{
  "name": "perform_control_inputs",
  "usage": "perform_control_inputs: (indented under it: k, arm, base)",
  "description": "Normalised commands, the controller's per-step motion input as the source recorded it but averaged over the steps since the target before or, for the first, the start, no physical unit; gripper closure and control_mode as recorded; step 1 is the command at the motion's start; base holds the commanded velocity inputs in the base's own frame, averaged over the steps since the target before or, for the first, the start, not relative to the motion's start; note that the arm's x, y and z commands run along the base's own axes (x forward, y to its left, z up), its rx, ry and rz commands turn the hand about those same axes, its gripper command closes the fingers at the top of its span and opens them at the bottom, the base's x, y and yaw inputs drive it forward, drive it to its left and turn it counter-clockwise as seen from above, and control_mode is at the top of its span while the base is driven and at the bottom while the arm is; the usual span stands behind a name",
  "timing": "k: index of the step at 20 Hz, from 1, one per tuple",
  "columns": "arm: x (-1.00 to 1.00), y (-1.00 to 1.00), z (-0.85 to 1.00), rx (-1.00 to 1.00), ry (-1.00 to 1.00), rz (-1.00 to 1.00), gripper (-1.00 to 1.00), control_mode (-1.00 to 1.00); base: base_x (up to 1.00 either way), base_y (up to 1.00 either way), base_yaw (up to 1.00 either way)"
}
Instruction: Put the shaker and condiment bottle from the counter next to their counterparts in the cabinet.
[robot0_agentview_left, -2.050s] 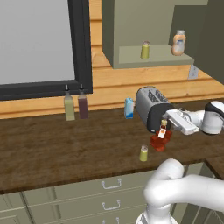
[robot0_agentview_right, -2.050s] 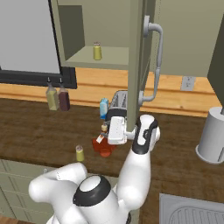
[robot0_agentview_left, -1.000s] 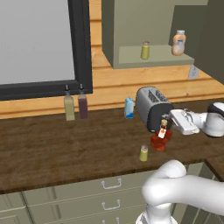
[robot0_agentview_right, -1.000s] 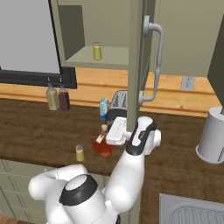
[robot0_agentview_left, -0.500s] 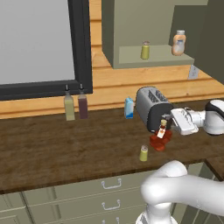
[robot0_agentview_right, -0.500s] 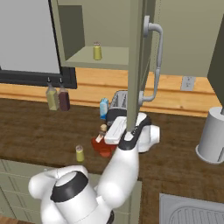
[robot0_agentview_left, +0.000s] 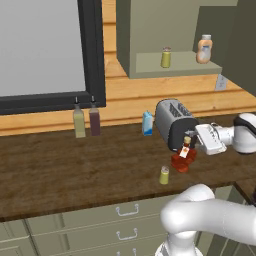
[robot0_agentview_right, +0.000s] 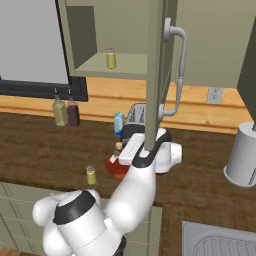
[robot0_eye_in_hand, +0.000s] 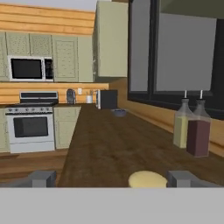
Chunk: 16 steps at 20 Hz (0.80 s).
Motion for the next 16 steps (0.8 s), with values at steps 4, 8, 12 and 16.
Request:
perform_control_inputs:
  k: [4,8,12,16]
  arm:
    - [0.00,0.00,-0.06,-0.17,0.00,-0.05,-1.00,-1.00]
    - [0.00,0.00,0.00,0.00,0.00,-0.01,-1.00,-1.00]
    - [0.00,0.06,0.00,0.00,0.00,-0.02,-1.00,-1.00]
    - [0.00,0.11,0.00,0.00,0.00,-0.04,-1.00,-1.00]
  base:
    - [0.00,0.00,0.00]
    - [0.00,0.00,0.00]
    - [0.00,0.00,0.00]
    - [0.00,0.00,0.00]
